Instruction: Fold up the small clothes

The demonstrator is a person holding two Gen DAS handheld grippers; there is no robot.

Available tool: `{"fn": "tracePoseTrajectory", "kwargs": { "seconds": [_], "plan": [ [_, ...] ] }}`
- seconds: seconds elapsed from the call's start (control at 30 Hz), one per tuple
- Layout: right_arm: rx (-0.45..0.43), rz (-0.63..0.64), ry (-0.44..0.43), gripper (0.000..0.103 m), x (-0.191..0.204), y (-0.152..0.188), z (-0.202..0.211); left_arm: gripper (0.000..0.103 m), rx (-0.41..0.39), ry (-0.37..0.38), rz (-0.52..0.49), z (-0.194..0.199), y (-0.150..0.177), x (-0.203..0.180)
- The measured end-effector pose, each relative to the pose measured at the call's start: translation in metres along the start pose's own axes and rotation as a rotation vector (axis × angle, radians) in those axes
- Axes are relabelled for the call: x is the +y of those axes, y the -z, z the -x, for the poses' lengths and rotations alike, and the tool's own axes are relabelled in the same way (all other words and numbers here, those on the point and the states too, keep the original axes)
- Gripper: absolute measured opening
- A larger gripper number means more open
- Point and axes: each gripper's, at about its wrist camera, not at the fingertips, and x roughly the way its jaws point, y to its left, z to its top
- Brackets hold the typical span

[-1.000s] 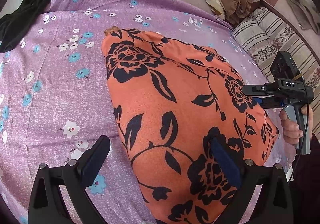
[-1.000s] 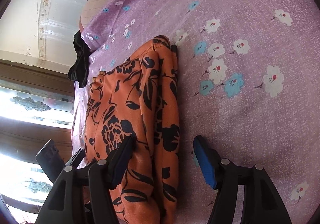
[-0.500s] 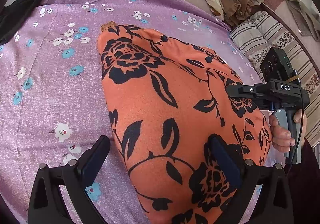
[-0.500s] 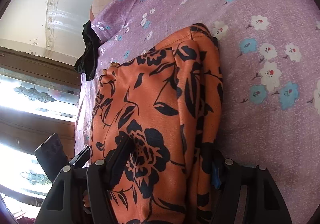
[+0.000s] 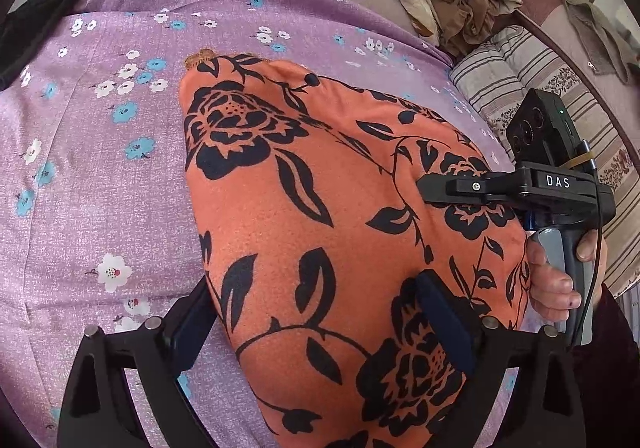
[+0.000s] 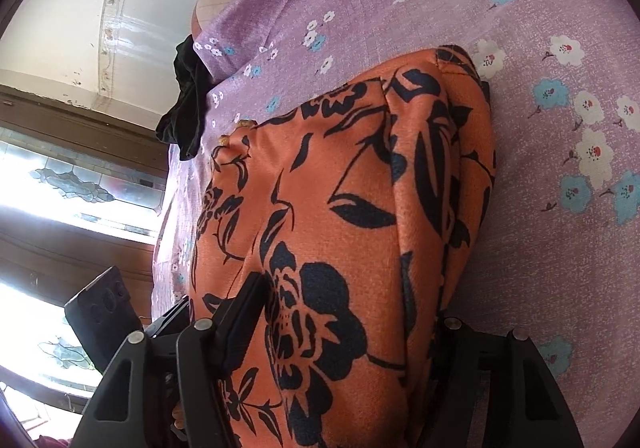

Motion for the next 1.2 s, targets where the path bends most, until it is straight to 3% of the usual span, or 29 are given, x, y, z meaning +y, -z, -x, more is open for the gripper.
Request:
{"fn": "tracePoseTrajectory", "kwargs": {
  "seconds": [0.17, 0.5, 0.63, 0.73, 1.2],
  "plan": [
    [-0.004, 0.006, 0.011, 0.061, 0.002, 0.001, -0.002, 0.088, -0.008, 0.008, 0.018, 0.002, -0.001, 0.002],
    [-0.01, -0.014, -0.007, 0.06, -0.006, 0.001, -0.003, 0.094, 0.018, 0.071, 0.062, -0.005, -0.001, 0.007],
    [-0.022, -0.012, 0.014, 0.06, -0.001, 0.002, -0.001, 0.059, -0.028, 0.077, 0.093, 0.006, -0.002, 0.013],
    [-0.037, -0.003, 0.037, 0.057, 0.008, 0.004, 0.003, 0.048, -0.051, 0.082, 0.09, 0.017, -0.004, 0.013],
    [-0.105, 0.107, -0.007, 0.049, 0.084, 0.027, 0.022, 0.047, -0.192, -0.101, -0.009, 0.111, 0.009, 0.002]
  ]
}}
